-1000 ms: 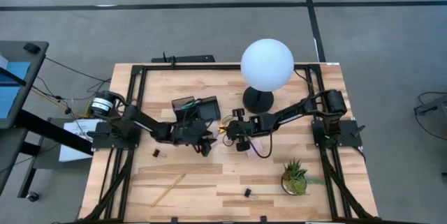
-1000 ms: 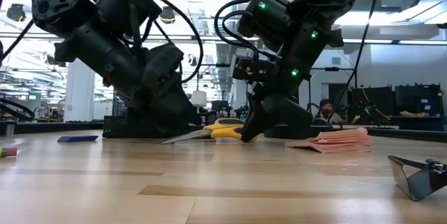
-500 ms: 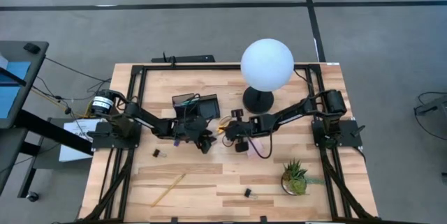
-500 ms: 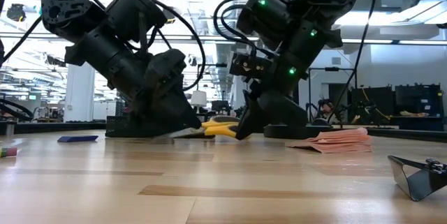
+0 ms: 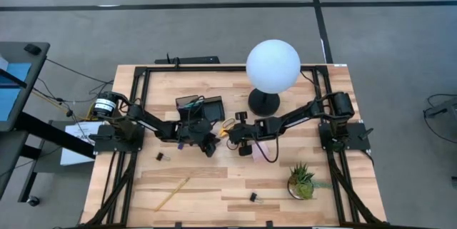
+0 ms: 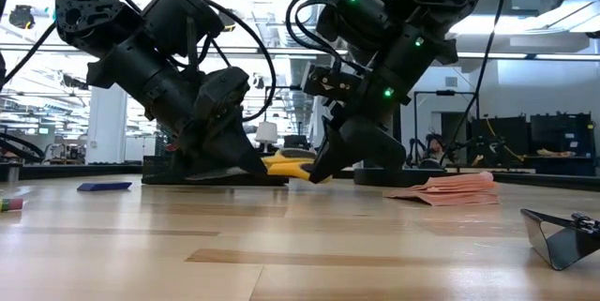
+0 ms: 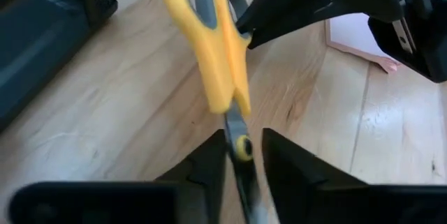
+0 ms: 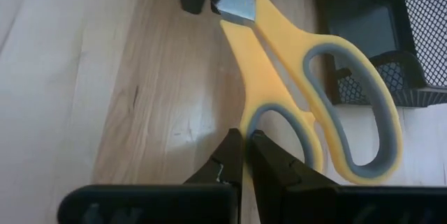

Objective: Pick and place office supplies into organizer
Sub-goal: Put the yellow scissors into the black desk organizer

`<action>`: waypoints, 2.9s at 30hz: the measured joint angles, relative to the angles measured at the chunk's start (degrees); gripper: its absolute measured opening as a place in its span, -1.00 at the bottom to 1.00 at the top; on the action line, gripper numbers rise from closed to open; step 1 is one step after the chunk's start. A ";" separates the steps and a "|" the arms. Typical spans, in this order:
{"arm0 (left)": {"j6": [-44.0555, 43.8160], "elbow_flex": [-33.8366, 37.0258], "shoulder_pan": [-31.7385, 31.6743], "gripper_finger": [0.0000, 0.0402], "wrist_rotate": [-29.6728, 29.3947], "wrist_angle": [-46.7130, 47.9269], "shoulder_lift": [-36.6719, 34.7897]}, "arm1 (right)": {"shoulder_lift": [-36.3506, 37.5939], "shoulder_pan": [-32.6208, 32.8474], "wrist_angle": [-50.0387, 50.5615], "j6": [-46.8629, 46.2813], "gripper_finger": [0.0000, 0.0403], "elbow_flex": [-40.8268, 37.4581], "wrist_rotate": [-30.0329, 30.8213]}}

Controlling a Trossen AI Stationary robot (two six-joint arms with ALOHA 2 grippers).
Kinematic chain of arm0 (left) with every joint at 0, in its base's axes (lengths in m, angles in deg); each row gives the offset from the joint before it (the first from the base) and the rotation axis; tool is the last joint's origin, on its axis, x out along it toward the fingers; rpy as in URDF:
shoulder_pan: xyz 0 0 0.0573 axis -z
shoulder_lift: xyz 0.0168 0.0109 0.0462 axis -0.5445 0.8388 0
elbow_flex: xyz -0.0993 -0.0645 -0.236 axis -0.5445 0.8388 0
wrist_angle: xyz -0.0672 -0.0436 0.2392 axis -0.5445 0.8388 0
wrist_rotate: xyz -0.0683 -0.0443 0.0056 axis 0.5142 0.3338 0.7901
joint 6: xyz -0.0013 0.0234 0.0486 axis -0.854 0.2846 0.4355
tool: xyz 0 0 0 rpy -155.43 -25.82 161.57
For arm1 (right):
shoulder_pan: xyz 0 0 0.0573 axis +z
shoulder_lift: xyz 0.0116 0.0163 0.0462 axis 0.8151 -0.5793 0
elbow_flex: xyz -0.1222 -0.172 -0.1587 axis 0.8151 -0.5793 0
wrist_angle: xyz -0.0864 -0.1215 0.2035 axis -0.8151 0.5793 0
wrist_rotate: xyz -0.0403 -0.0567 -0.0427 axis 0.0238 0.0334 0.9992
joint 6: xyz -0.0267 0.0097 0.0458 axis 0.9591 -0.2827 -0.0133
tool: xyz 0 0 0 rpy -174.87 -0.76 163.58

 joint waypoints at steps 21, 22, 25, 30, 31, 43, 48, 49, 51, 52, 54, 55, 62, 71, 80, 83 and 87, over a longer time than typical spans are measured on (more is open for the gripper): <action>3.20 0.04 4.30 -0.91 -4.62 -5.08 -0.96 | 13.15 10.21 1.78 -9.89 -1.00 0.09 18.65; 4.62 0.03 4.69 -0.91 -5.09 -6.19 -1.56 | 15.44 10.26 1.45 -10.76 -1.00 0.09 18.33; 9.42 0.05 5.93 -0.91 -7.38 -7.00 -5.08 | 22.45 10.08 0.27 -11.10 -1.00 0.09 17.80; 23.38 0.48 9.67 -0.91 -14.81 -6.53 -15.87 | 32.64 8.82 -4.45 -11.29 -1.00 0.01 10.60; 26.35 0.78 10.44 -0.91 -16.78 -6.36 -18.65 | 34.08 8.48 -7.24 -11.24 -1.00 -0.81 8.45; 41.47 11.57 13.76 -0.91 -20.44 -6.22 -47.93 | 24.05 -2.37 -66.67 -13.27 -1.00 -21.80 -13.65; 39.67 15.13 12.18 -0.91 -20.00 -6.53 -49.86 | 10.54 -6.48 -88.14 -13.58 -1.00 -18.59 -16.70; 39.65 15.37 12.01 -0.91 -19.95 -6.55 -49.86 | 8.41 -7.27 -88.15 -13.65 -1.00 -16.88 -17.10; 39.60 15.45 11.91 -0.91 -19.89 -6.28 -49.79 | 5.88 -8.50 -85.19 -13.67 -0.96 -14.02 -20.03; 39.62 15.45 11.91 -0.91 -19.88 -6.34 -49.71 | 4.79 -8.86 -82.67 -13.82 -0.93 -12.10 -21.56; 40.26 15.45 11.94 -0.91 -19.87 -6.30 -49.68 | 3.48 -8.77 -76.29 -14.21 -0.83 -8.79 -22.78; 40.50 15.45 11.98 -0.91 -19.87 -6.39 -49.68 | 3.08 -8.74 -73.29 -13.54 -0.78 -7.47 -22.78; 41.47 15.43 11.40 -0.91 -19.90 -6.25 -49.68 | 2.64 -8.39 -69.11 -10.10 -0.44 -1.24 -22.40; 41.79 15.43 10.17 -0.91 -18.80 -5.57 -49.64 | 2.80 -8.28 -64.10 -12.12 -0.24 2.27 -28.43; 41.15 15.43 13.03 -0.91 -23.71 -6.26 -51.69 | 3.34 -8.23 -61.69 -11.67 -0.27 2.11 -29.41; 41.70 15.43 14.25 -0.91 -25.03 -5.27 -54.53 | 3.40 -8.33 -62.83 -10.32 -0.29 2.12 -29.50; 41.90 15.41 14.73 -0.91 -24.94 -2.96 -56.34 | 3.48 -8.34 -65.24 -10.19 -0.28 2.14 -29.87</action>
